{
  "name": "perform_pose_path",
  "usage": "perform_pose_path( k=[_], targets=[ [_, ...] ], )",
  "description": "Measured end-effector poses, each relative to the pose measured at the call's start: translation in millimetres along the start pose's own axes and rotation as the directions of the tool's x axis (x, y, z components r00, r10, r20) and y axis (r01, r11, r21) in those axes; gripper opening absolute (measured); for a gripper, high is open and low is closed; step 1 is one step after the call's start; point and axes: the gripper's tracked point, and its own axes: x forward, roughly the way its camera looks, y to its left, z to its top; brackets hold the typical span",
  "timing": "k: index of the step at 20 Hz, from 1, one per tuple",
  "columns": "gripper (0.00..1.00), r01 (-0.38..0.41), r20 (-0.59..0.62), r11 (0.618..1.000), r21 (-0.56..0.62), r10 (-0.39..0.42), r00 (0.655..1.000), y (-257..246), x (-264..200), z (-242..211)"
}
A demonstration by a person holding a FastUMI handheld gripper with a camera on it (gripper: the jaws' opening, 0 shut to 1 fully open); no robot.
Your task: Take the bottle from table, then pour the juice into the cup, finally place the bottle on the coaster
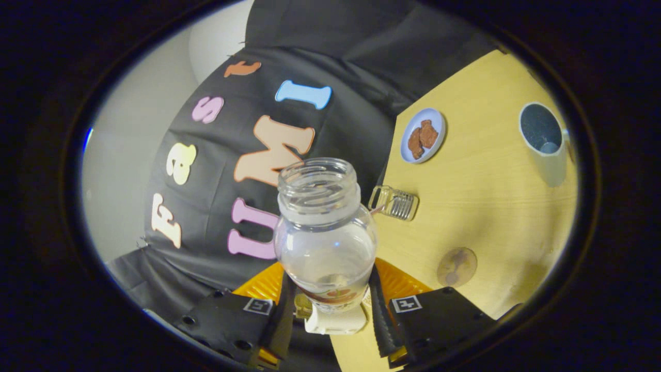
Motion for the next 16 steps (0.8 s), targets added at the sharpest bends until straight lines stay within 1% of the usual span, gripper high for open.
perform_pose_path(
  k=[3,7,11,16],
  targets=[
    [0.68,-0.016,0.077,0.997,0.077,0.010,0.997,4.8,4.7,24.1],
    [0.68,-0.043,0.180,0.984,0.172,0.011,0.984,6.5,4.9,58.9],
    [0.68,-0.073,0.265,0.963,0.260,0.002,0.964,2.7,-0.2,82.9],
    [0.68,-0.118,0.340,0.926,0.358,-0.011,0.940,-5.9,-3.1,103.1]
  ],
)
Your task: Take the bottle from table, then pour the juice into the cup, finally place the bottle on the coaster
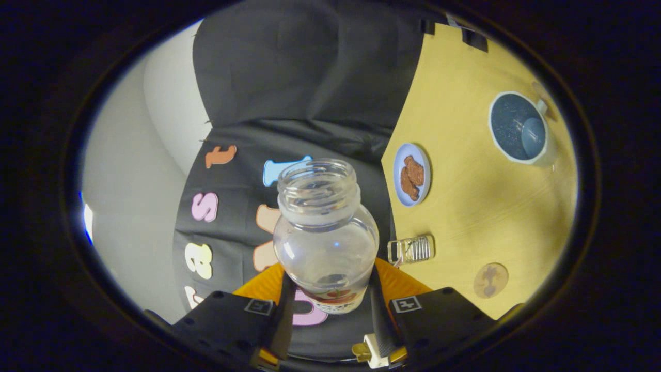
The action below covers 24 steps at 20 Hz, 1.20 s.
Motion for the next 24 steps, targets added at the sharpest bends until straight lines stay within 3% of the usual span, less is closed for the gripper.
perform_pose_path(
  k=[10,24],
  targets=[
    [0.68,-0.056,0.080,0.992,0.113,0.048,0.996,7.6,0.5,25.3],
    [0.68,-0.087,0.111,0.978,0.189,0.067,0.992,17.3,2.3,28.1]
  ],
)
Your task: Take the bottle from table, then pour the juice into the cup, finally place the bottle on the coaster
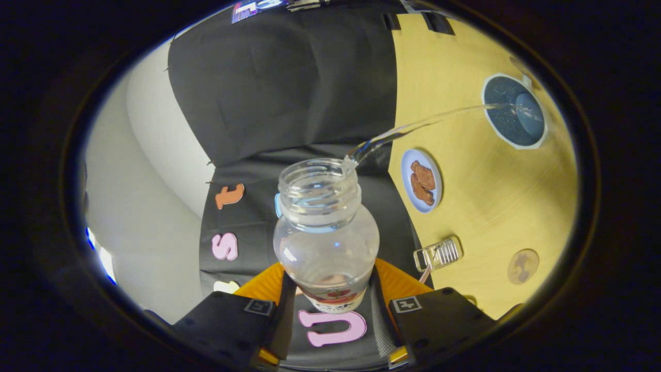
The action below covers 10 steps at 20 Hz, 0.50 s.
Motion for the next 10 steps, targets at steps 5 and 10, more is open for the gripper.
perform_pose_path(
  k=[5,10],
  targets=[
    [0.68,0.003,0.002,1.000,0.012,-0.003,1.000,6.6,-0.4,0.8],
    [0.68,0.002,0.002,1.000,0.026,-0.002,1.000,11.2,-0.6,0.7]
  ],
)
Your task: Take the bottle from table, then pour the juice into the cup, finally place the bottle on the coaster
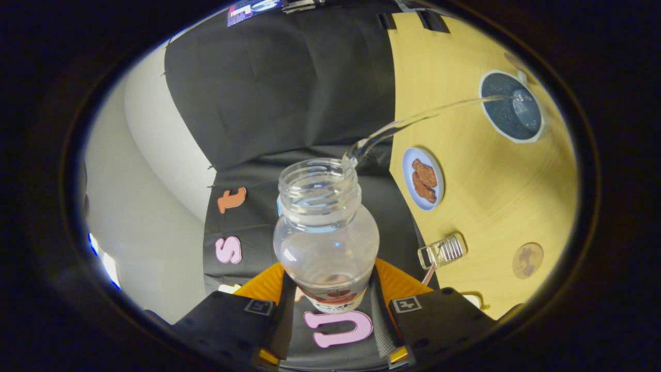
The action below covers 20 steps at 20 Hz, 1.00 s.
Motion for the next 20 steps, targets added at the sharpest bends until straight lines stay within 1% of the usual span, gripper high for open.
perform_pose_path(
  k=[11,20],
  targets=[
    [0.68,-0.008,0.006,0.999,0.044,0.008,1.000,3.7,-0.7,-3.8],
    [0.68,-0.024,0.043,0.996,0.087,0.020,0.999,9.3,3.2,3.8]
  ],
)
